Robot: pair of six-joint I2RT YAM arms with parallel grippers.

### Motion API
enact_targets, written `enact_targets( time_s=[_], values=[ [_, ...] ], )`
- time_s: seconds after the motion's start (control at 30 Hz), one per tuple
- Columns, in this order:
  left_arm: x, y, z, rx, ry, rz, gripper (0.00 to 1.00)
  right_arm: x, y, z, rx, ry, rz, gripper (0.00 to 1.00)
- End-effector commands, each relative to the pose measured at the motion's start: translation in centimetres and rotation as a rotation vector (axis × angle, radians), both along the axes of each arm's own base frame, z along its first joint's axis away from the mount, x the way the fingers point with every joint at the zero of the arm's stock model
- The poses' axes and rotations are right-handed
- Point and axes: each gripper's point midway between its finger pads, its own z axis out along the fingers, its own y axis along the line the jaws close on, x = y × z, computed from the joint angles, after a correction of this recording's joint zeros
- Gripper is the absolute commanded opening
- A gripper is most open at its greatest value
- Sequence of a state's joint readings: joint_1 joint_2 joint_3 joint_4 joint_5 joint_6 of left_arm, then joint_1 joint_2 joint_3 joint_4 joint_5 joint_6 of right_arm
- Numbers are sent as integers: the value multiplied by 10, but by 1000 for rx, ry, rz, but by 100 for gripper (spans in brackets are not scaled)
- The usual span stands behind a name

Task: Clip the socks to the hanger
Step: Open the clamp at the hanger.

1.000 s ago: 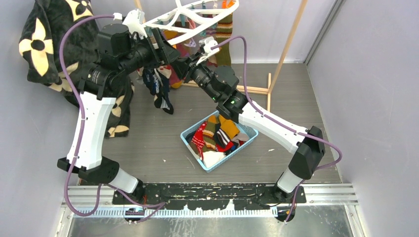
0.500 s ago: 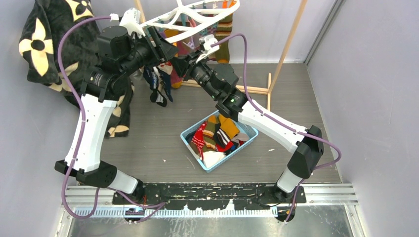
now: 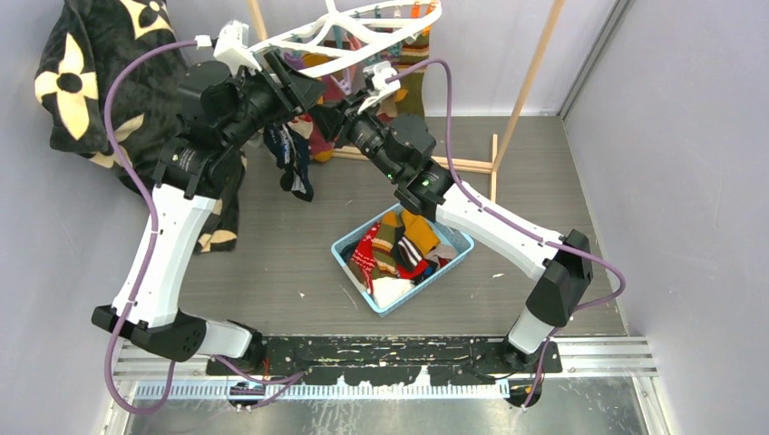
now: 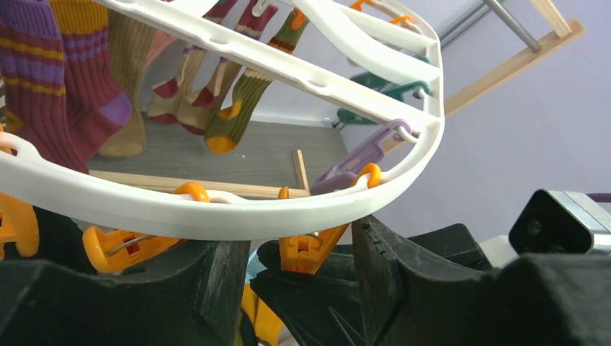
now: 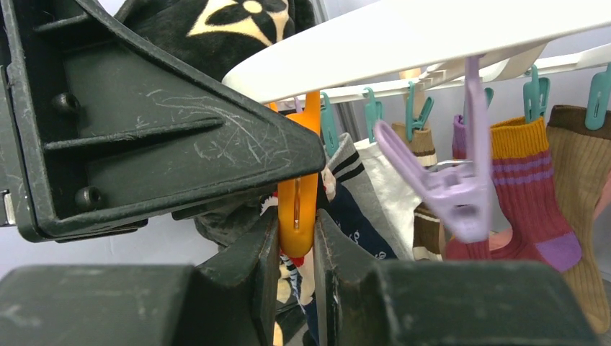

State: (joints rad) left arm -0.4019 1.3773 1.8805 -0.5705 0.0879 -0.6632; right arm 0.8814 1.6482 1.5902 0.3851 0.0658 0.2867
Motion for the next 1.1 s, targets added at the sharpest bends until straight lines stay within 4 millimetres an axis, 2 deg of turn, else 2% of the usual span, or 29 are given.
enact_targets(
  time_s=[0.0,0.13,0.27,0.47,0.5,0.6,0.67,0.8,0.9,1.0,1.07],
  values=[
    [-10,6,64,-110,-211,14,53,-15,14,8,-11,-6,71,1],
    [-13,4,66,-135,-213,0,49,-21,20,7,-26,-5,119,1],
    [-14,4,69,-149,-220,-2,39,-23,23,6,-36,0,136,1],
    [-10,6,65,-145,-210,22,30,-25,21,6,-41,0,141,3],
    [-9,8,64,-143,-208,32,27,-25,21,5,-46,1,141,13],
    [-7,14,60,-128,-203,69,17,-27,14,5,-52,0,125,28],
    [-7,19,57,-115,-202,91,12,-27,1,4,-54,1,89,49],
    [-6,27,51,-89,-197,131,5,-17,-44,-6,-60,38,-44,74],
    [-6,29,46,-72,-186,140,2,-15,-80,-22,-111,120,-161,98],
    [-6,30,43,-62,-179,145,0,-13,-118,-46,-180,247,-295,100],
    [-6,30,41,-57,-176,144,0,-13,-132,-63,-211,301,-322,100]
  ],
)
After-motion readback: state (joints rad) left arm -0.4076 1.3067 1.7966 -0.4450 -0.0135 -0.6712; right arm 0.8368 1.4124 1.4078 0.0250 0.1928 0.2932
